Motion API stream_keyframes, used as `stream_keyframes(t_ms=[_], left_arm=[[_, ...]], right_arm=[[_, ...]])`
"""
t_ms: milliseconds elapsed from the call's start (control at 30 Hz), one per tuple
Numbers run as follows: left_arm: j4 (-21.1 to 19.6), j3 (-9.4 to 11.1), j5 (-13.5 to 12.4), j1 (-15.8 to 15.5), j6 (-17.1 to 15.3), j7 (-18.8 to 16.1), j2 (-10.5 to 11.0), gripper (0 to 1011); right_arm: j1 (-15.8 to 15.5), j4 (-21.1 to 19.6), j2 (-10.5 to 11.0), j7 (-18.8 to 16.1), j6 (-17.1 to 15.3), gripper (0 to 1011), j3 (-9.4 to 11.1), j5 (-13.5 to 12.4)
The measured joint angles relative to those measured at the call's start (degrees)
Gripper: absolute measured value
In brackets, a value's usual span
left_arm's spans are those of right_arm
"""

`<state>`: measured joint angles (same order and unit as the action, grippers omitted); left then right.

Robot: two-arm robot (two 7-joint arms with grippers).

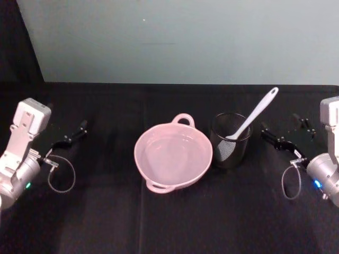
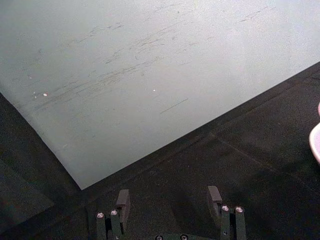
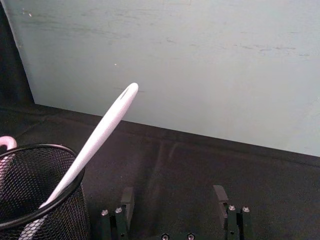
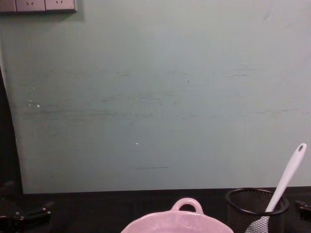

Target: Use the one hand to pick up the spoon and stir the clear water in the bowl.

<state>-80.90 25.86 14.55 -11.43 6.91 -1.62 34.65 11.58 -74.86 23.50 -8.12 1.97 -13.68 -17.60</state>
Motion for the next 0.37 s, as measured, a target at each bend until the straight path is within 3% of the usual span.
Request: stream_keyframes(t_ms=[367], left_arm=[[0.0,0.0,0.0,0.0,0.0,0.0,0.0,1011]], right_arm=[[0.0,-0.1,0.0,0.0,-0.1,1002,-0.1,-0.1]])
